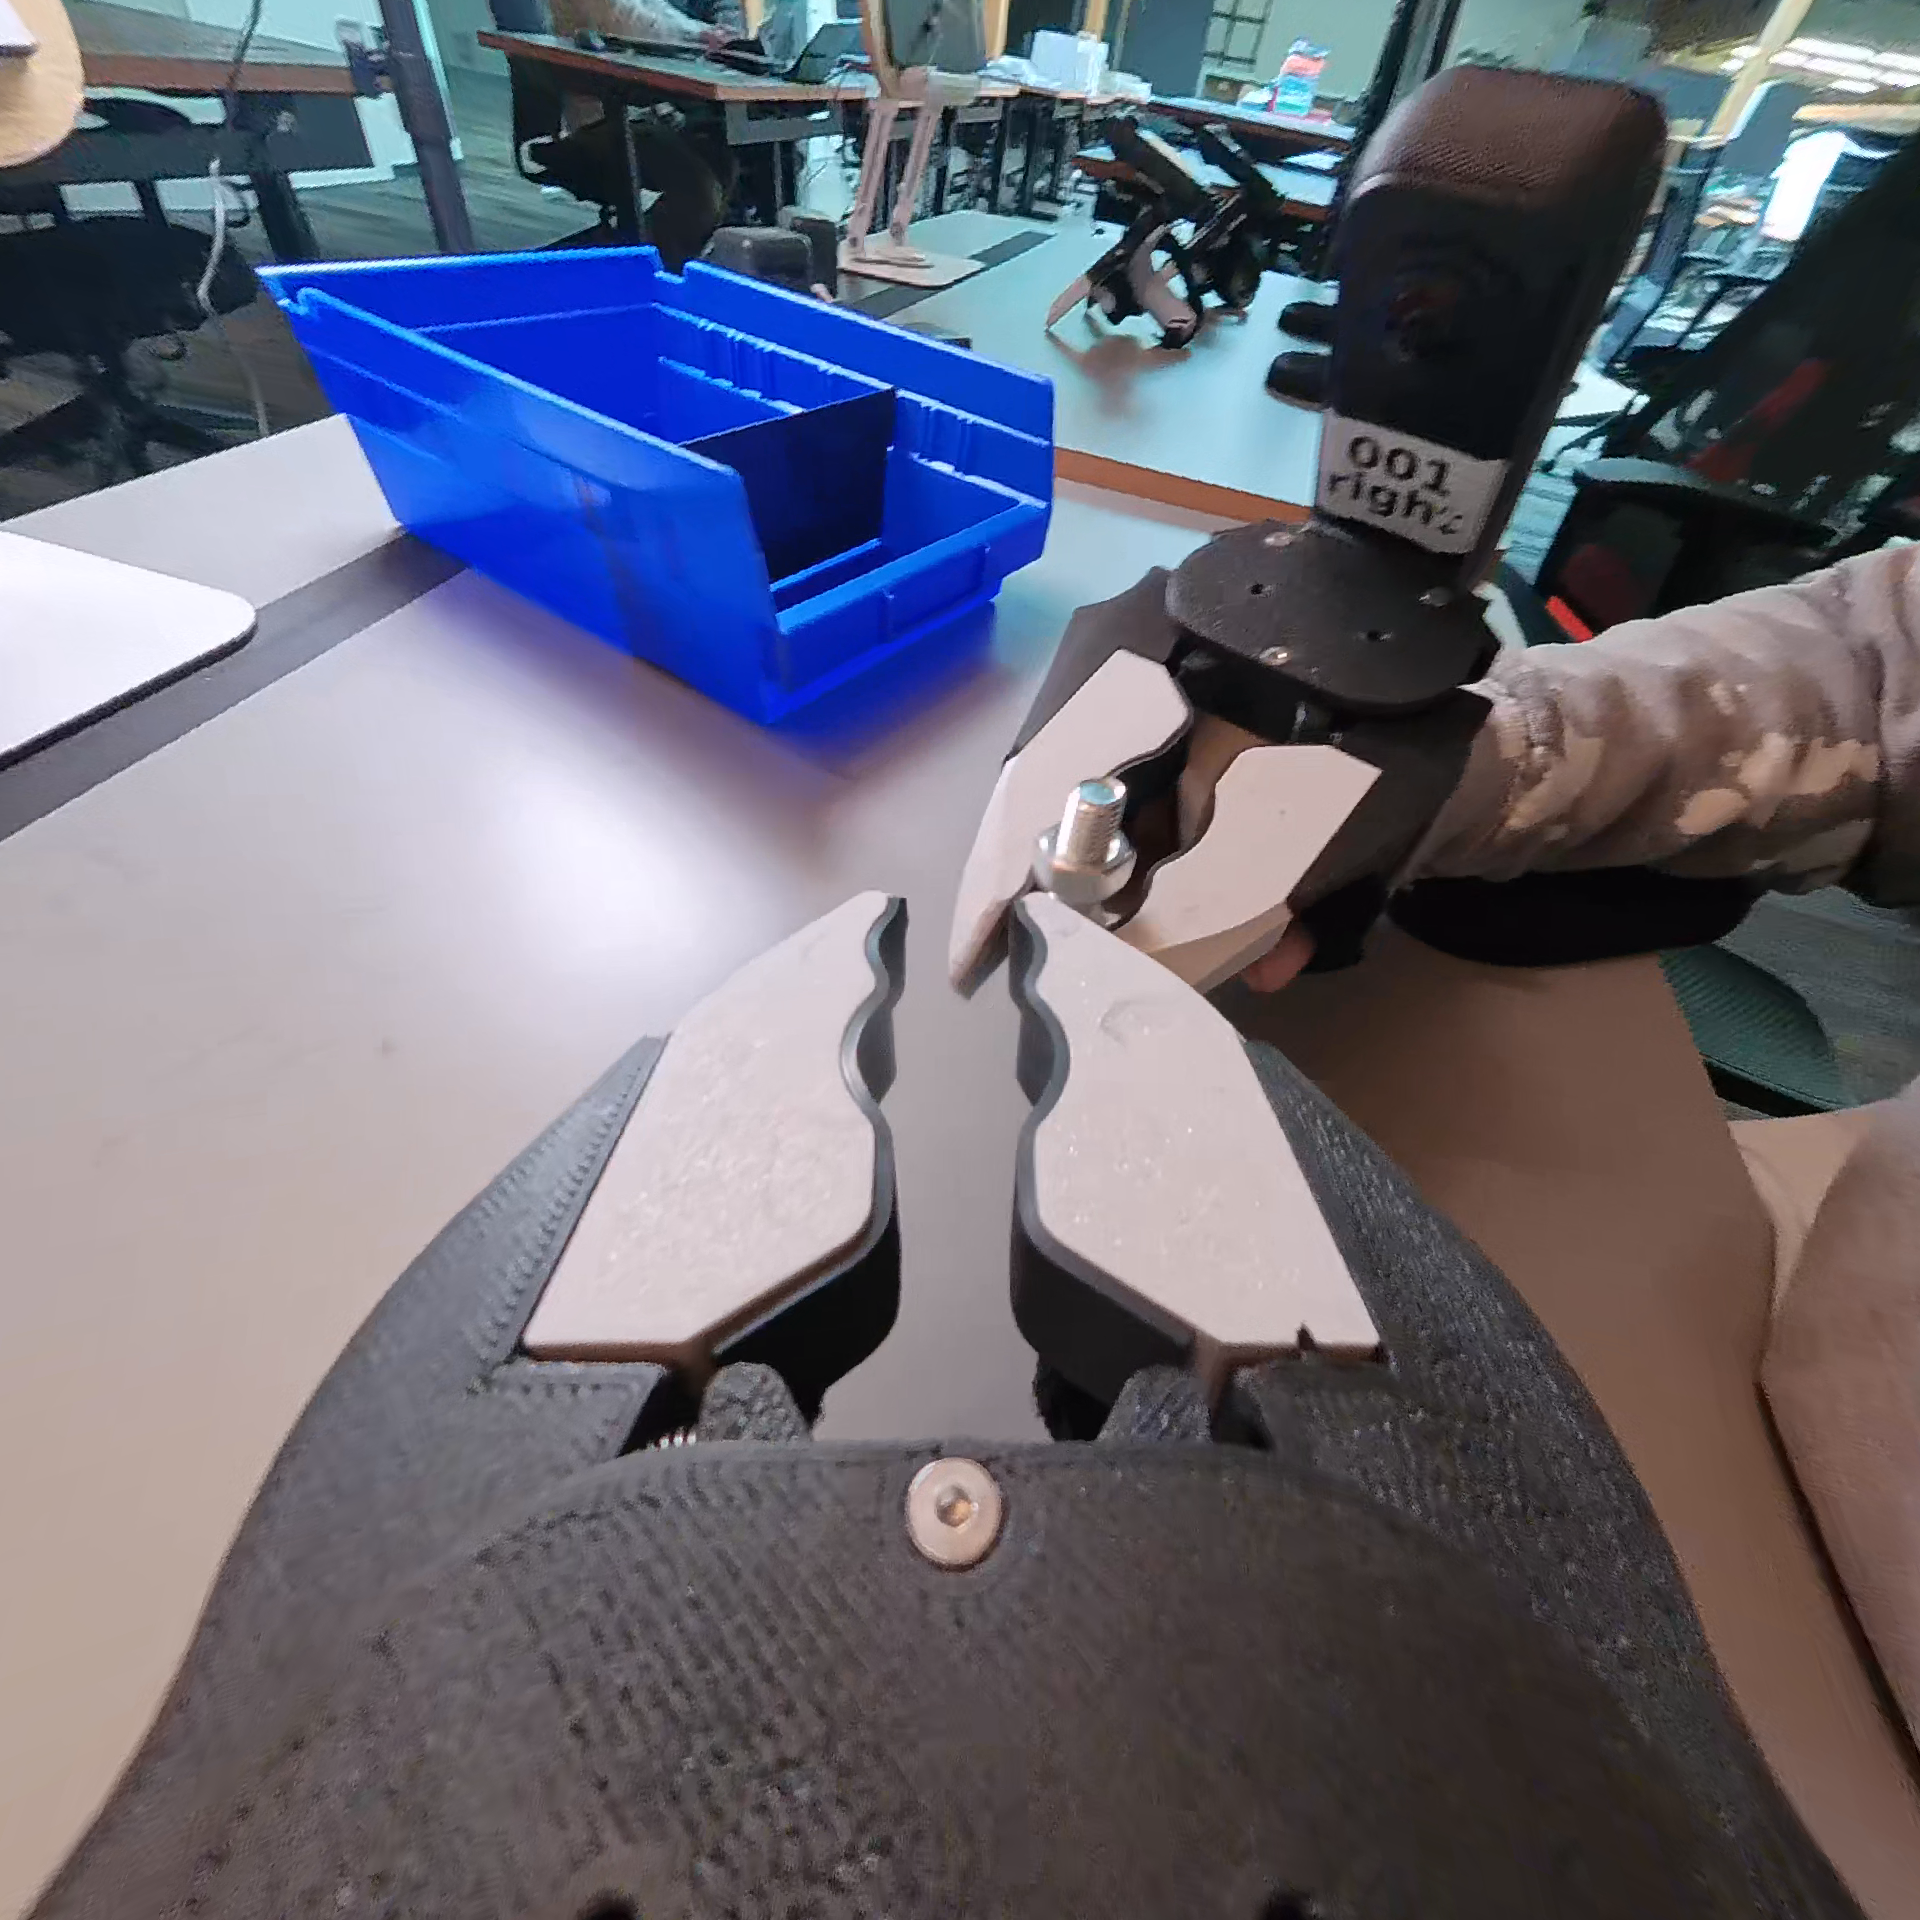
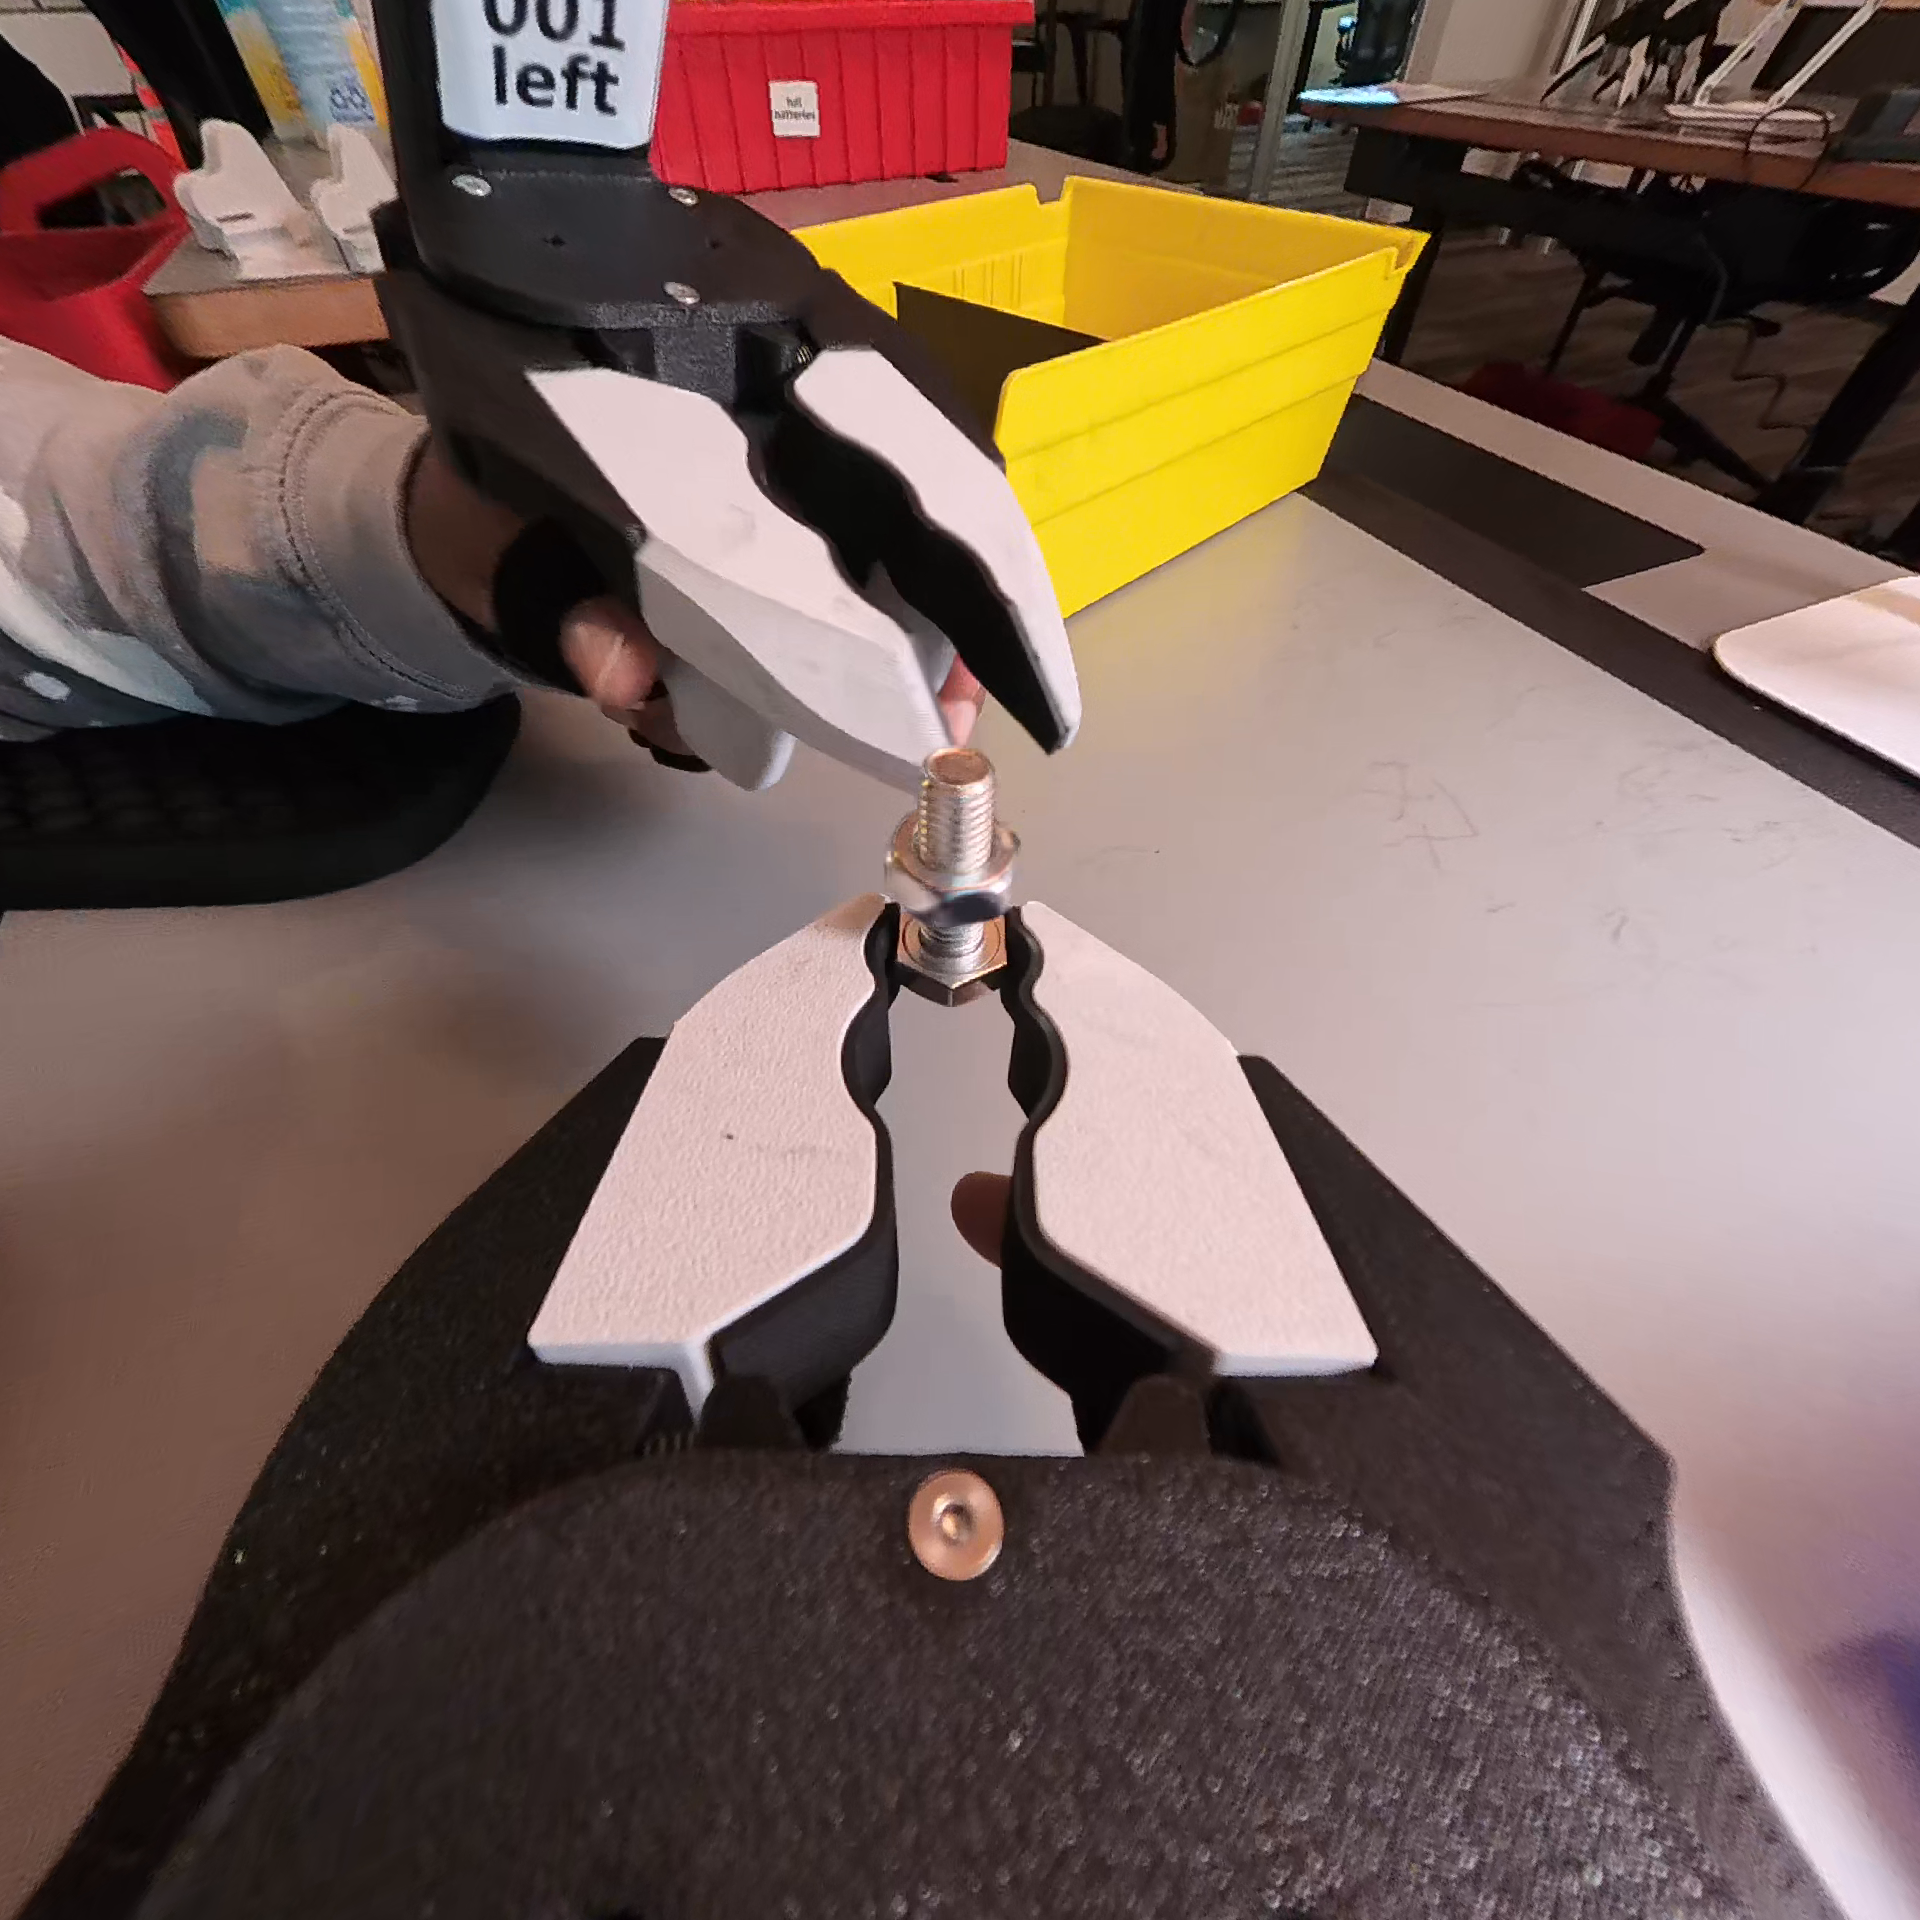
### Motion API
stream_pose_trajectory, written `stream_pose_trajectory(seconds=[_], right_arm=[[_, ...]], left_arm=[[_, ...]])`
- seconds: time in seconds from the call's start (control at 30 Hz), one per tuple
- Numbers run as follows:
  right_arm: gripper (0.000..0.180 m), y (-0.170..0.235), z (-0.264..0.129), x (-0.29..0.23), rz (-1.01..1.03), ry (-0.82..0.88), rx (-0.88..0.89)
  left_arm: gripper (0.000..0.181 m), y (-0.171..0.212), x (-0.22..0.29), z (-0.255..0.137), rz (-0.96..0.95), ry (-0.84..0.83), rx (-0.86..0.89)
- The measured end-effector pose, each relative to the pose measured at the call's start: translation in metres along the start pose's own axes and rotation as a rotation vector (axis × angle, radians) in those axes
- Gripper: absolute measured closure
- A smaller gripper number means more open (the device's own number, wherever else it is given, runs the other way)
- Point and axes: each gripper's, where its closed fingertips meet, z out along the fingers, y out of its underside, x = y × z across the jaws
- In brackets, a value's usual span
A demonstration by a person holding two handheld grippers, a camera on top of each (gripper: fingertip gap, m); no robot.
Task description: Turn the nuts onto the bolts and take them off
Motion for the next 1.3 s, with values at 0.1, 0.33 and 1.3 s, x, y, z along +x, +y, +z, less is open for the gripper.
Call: stream_pose_trajectory(seconds=[0.1, 0.33, 1.3], right_arm=[[0.161, 0.001, 0.001, -0.001, 0.001, -0.003, -0.005], [0.161, -0.003, -0.001, 0.0, 0.004, -0.003, 0.013], [0.161, 0.001, 0.0, -0.001, 0.007, -0.006, -0.007]], left_arm=[[0.153, -0.004, 0.016, 0.003, 0.023, 0.07, 0.021], [0.168, 0.008, -0.013, 0.001, -0.014, -0.064, -0.043], [0.161, 0.008, -0.003, 0.003, -0.012, -0.005, -0.041]])
